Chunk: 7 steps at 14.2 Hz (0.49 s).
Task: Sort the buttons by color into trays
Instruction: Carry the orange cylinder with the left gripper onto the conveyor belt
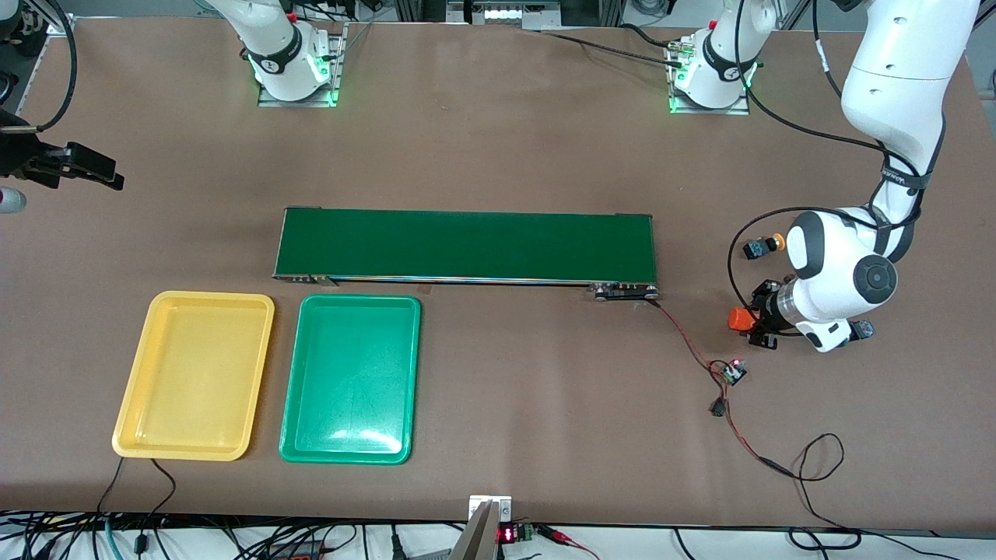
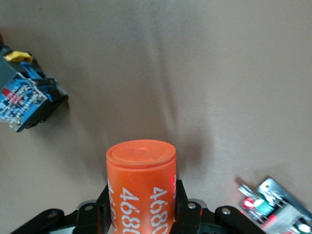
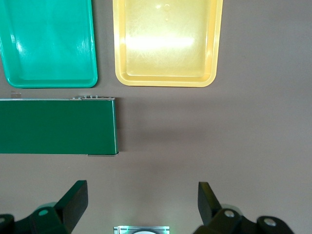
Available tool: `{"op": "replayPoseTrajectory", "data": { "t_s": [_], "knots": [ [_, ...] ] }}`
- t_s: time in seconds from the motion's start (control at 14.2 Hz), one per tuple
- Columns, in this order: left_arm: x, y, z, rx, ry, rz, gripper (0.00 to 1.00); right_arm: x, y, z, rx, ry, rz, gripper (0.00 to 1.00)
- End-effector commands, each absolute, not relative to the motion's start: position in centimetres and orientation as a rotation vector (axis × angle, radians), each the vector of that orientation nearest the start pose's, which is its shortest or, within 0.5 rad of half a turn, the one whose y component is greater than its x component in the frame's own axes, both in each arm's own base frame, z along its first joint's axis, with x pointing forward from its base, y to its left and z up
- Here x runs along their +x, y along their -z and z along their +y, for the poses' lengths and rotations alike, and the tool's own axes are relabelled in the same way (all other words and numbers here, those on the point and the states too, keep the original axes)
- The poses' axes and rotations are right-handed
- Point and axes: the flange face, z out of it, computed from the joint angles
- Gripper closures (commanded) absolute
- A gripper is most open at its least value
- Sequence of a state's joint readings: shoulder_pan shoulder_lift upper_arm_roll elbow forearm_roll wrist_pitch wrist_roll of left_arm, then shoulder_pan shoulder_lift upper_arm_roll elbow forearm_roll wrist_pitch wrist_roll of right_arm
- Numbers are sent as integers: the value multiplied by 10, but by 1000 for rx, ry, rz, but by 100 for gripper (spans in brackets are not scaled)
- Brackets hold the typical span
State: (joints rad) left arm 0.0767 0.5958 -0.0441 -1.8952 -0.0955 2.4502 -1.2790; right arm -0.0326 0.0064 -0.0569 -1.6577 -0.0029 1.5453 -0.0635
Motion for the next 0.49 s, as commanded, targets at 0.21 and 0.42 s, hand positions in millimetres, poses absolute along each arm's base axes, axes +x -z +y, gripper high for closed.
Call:
{"op": "replayPoseTrajectory", "data": {
  "t_s": [0.21, 0.42],
  "knots": [
    [659, -292, 11, -2594, -179, -1884, 94, 545, -584, -52, -3130, -187, 21, 0],
    [652, -297, -40, -2538, -235, -1930, 94, 545, -583, -52, -3130, -190, 21, 0]
  ]
}}
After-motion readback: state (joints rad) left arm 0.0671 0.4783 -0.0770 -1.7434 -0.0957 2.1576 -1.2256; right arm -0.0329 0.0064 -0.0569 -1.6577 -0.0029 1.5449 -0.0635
